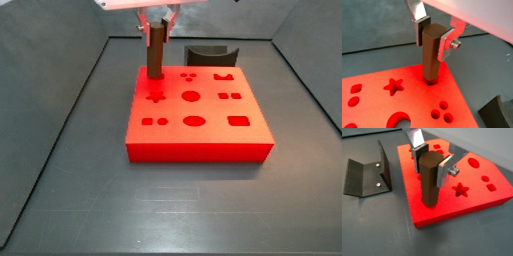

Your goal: Insert the hexagon object.

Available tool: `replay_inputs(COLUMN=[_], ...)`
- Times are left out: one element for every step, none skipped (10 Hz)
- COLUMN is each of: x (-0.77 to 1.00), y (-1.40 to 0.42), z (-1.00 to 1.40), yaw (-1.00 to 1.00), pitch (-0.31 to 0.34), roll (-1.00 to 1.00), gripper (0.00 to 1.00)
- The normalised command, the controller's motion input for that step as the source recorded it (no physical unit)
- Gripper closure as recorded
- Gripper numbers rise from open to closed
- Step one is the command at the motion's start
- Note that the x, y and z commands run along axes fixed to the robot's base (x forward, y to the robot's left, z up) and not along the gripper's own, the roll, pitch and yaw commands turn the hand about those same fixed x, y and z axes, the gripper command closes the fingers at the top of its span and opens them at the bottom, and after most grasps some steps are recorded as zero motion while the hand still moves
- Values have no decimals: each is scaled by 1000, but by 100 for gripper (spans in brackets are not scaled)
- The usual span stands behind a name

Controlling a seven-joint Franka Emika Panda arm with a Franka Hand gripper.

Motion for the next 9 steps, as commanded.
replay_inputs(x=[269,311,269,26,0,-49,0,-66,-154], y=[0,0,0,0,0,0,0,20,0], z=[-177,-146,-160,-160,-109,0,-37,-354,-354], yaw=[131,146,157,89,6,6,26,-114,-426], pitch=[0,0,0,0,0,-16,0,-47,-139], roll=[43,30,41,66,39,0,0,0,-34], gripper=[100,100,100,100,100,100,100,100,100])
